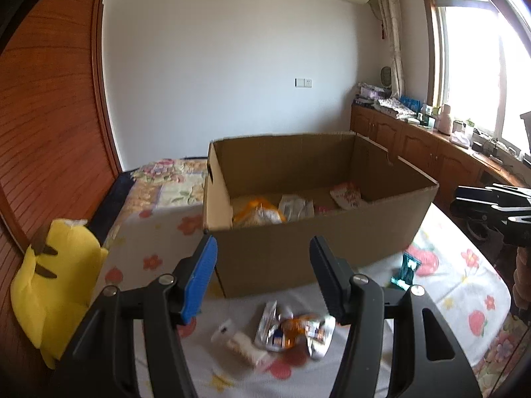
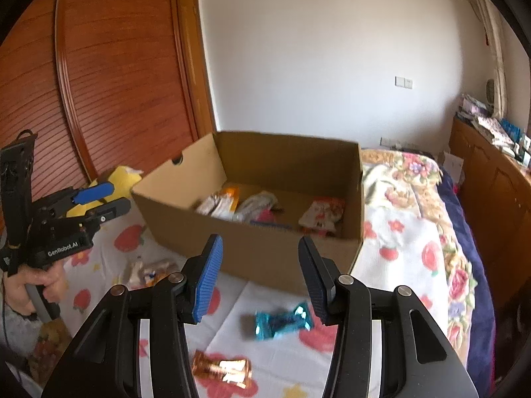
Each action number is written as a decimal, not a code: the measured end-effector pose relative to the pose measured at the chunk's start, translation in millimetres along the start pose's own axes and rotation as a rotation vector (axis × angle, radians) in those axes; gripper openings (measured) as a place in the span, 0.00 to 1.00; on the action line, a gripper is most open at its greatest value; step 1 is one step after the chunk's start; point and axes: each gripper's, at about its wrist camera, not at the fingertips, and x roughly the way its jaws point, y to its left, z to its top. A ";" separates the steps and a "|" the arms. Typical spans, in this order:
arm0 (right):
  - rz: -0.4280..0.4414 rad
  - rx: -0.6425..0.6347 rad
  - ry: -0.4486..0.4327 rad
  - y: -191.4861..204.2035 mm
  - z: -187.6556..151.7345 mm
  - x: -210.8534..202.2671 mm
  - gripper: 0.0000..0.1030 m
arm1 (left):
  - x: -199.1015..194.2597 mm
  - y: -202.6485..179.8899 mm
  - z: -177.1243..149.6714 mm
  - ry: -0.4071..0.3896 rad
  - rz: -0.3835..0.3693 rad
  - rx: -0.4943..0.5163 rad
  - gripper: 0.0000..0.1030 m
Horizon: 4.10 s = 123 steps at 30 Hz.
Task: Organize snacks
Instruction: 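Move the left tool toward the silver packet while the right tool approaches the copper candy, then grasp the silver orange-printed packet with the left tool while the right tool grasps the copper-wrapped candy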
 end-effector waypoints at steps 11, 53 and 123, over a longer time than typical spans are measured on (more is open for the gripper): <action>0.030 0.001 0.109 10.3 -55.7 8.7 0.54 | 9.5 -9.8 -45.9 0.087 -0.031 0.000 0.59; 0.041 -0.116 0.294 32.0 -104.8 68.4 0.44 | 28.2 -4.2 -77.8 0.128 -0.008 -0.025 0.59; 0.124 -0.040 0.263 10.7 -107.3 62.0 0.45 | 92.2 -22.2 -60.9 0.377 -0.154 0.125 0.81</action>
